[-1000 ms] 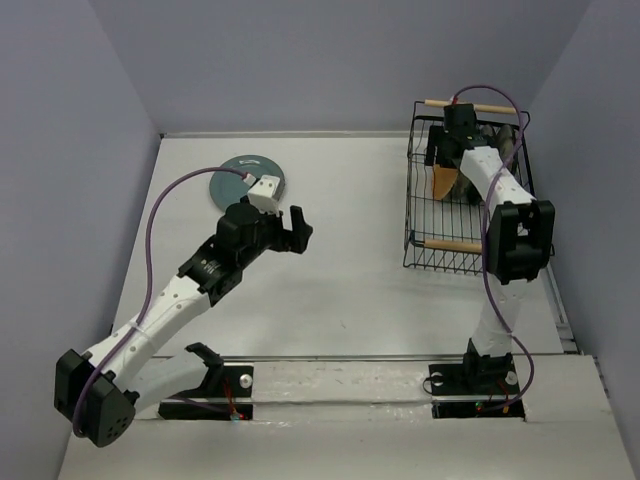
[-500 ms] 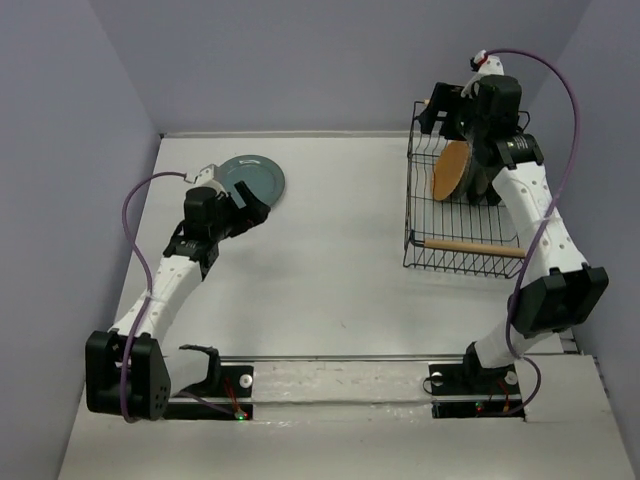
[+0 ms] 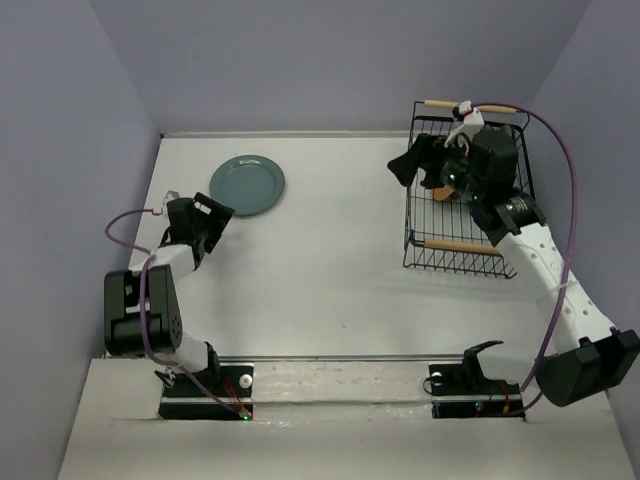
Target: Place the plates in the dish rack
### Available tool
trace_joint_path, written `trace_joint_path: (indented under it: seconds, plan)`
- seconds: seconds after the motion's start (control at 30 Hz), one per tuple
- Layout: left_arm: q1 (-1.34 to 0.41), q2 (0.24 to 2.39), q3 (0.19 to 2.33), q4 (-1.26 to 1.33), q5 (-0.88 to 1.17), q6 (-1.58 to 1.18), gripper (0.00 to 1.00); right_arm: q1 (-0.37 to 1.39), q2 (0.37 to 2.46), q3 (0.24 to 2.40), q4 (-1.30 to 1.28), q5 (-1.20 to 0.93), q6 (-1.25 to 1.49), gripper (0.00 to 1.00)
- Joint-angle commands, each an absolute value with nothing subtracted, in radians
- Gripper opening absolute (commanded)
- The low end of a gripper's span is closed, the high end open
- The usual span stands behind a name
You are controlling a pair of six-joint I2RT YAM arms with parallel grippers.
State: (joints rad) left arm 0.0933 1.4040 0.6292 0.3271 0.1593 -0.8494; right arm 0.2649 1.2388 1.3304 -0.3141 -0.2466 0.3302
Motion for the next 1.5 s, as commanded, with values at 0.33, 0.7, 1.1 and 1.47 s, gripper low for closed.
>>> trace_joint_path:
  seconds: [0.33,0.7,1.1,1.47]
  plan:
    - [0.163,1.862,0.894,0.567,0.15,-1.014,0.84,0.414,1.172,1.189,-0.137,-0.282,0.382,0.92]
    - [0.161,2.065,0.895,0.848,0.216,-1.19,0.57,0.423,1.235,1.193,-0.1,-0.267,0.393,0.91]
    - [0.181,2.001,0.858,1.071,0.276,-1.195,0.06,0.451,1.287,1.247,-0.104,-0.268,0.405,0.91]
    - [0.193,1.527,0.733,1.002,0.373,-1.201,0.06,0.505,1.517,1.44,-0.12,-0.417,0.462,0.95]
